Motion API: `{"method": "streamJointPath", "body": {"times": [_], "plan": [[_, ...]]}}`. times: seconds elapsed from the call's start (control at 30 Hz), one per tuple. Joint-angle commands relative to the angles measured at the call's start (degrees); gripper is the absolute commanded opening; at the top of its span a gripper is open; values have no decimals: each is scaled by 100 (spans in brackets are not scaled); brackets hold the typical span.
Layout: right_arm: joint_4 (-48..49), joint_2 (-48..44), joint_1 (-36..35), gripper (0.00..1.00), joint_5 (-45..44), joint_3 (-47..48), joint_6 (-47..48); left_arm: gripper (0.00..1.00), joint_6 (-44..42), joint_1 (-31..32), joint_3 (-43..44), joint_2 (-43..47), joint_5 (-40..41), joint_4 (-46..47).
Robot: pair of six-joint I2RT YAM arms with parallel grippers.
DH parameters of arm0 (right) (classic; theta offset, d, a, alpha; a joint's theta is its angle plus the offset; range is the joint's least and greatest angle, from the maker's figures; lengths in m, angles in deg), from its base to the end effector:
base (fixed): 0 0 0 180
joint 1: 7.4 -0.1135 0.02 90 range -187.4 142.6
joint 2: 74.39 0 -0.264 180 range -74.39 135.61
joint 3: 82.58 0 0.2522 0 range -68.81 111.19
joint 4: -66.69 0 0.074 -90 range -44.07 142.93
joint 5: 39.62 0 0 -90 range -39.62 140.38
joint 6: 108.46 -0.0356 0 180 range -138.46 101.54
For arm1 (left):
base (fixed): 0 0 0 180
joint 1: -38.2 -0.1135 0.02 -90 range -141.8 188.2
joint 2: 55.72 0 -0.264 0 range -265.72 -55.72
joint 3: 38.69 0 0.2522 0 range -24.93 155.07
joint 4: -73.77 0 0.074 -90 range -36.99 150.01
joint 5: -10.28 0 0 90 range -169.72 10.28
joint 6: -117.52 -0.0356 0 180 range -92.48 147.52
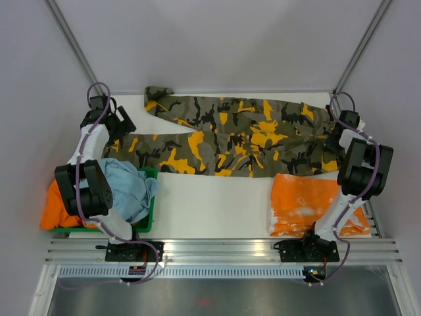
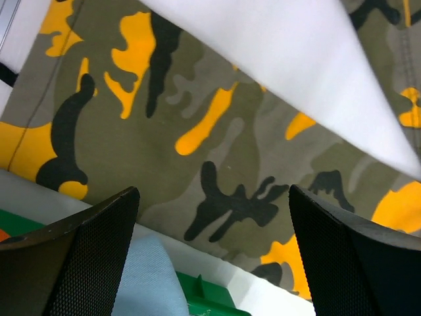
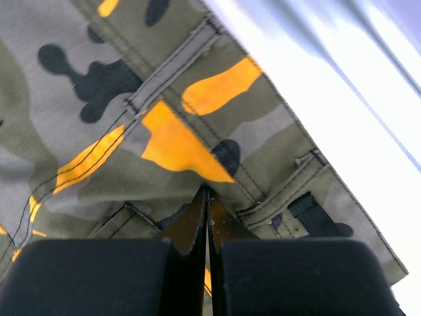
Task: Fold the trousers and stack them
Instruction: Flatten the trousers out
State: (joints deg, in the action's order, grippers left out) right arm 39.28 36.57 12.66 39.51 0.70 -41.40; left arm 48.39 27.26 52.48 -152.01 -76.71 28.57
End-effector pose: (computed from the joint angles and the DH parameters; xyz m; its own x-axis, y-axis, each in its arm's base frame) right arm 0.3736 -0.1436 0.1535 -0.5386 0.6042 -0.5873 0.7038 0.7058 0.0806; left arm 0.3630 0.0721 0.2691 -0.6268 -0.4835 -0.6110 -0.4770 0.8582 -0.1897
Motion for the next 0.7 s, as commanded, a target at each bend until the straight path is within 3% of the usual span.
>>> {"method": "streamJointPath", "body": {"times": [0.0,0.17,0.33,0.5,0.67], "plan": [[-647,383,429,0,-574,288,264,100,392,-163,-138,-118,157,191],[-658,139,289,0,6,476,316,97,296,-207,-173,-180,-483,576],[-428,-829,-589,0,348,361,624,95,120,-40,177,-381,-1188,1087],[98,-1366,-1275,0,1692,475,431,96,-197,276,1275,-1162,-865,1246],[1150,-1375,-1750,0,3054,143,308,99,470,417,2155,-2129,-512,1359]]}}
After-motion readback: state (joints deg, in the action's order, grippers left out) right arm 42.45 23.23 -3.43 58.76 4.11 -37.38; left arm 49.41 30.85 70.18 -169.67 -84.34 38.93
